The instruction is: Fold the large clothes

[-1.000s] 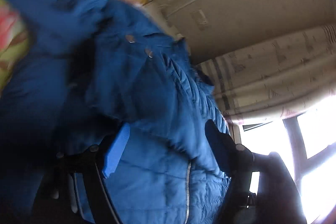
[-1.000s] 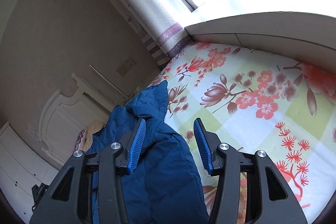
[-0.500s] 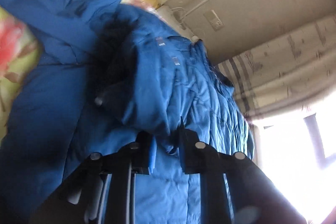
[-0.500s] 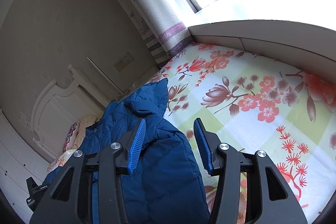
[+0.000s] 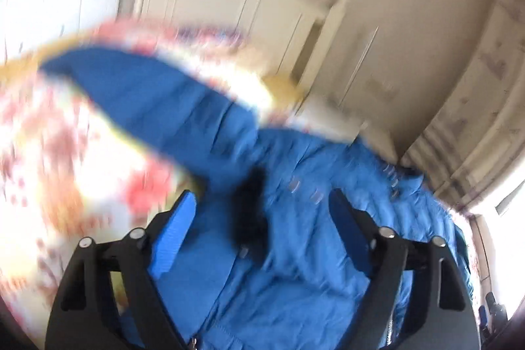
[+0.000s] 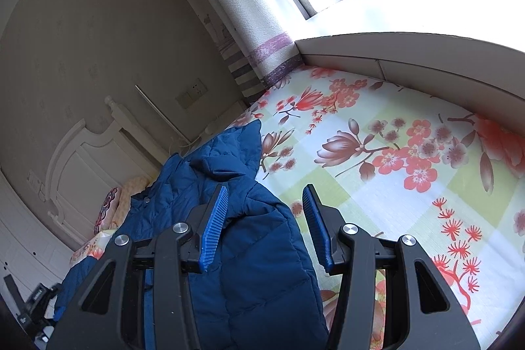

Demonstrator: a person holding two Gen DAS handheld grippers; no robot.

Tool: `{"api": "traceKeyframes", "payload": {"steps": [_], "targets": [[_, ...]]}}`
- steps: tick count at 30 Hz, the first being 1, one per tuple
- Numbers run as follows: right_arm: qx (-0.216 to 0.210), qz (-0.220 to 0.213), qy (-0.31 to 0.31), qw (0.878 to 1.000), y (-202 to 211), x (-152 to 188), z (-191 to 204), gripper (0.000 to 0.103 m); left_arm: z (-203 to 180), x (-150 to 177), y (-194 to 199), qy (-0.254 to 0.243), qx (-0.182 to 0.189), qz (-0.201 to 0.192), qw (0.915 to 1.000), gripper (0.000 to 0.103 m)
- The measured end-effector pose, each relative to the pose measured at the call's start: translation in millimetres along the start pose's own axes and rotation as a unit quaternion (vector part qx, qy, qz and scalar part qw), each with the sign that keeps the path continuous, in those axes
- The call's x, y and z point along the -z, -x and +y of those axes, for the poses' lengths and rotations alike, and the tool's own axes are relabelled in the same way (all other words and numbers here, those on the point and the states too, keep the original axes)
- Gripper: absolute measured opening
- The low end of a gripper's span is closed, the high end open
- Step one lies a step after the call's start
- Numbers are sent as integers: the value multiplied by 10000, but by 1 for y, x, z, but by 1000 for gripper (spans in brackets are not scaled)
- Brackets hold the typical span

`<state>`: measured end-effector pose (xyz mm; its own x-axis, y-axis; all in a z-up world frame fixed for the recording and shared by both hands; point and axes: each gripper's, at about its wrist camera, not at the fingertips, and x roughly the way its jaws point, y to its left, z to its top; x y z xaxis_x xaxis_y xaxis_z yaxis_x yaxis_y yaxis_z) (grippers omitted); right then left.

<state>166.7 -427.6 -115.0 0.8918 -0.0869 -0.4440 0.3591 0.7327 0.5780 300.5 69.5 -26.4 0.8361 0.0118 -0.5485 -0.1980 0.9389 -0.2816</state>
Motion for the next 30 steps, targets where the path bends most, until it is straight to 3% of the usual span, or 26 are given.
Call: {"api": "traceKeyframes", "payload": {"steps": [3,6,9,12,16,19,22,23,25,27,29,30], "targets": [[23,-16,171,9998,1,0,6,49,-41,-3,-22,-996,444,442,9930,93],[350,74,696,9969,3,-3,27,48,-54,13,-67,-1348,500,1120,9833,92],[229,355,1192,9920,-1,-7,57,48,-59,41,-104,-1759,396,1614,9703,95],[282,646,1882,9796,-23,-16,96,48,-71,45,-103,-1926,368,1544,9684,100],[288,924,2262,9693,-74,-25,134,48,-70,45,-105,-1820,459,1556,9698,100],[452,1118,2525,9600,-121,-23,149,48,-70,46,-105,-1844,440,1547,9696,101],[635,1718,2808,9421,-172,-16,142,51,-67,45,-103,-1818,474,1551,9699,101],[758,1922,2689,9408,-186,-16,130,50,-69,44,-105,-1808,490,1554,9699,101],[642,1969,2085,9559,-185,-24,115,49,-70,43,-106,-1824,528,1559,9694,101],[695,1935,1854,9609,-173,-26,118,53,-68,44,-106,-1818,534,1558,9694,101],[377,1665,2083,9631,-155,-22,130,55,-69,43,-106,-1803,547,1564,9696,101],[405,1597,2342,9581,-151,-15,135,58,-69,44,-107,-1803,544,1567,9695,101]]}}
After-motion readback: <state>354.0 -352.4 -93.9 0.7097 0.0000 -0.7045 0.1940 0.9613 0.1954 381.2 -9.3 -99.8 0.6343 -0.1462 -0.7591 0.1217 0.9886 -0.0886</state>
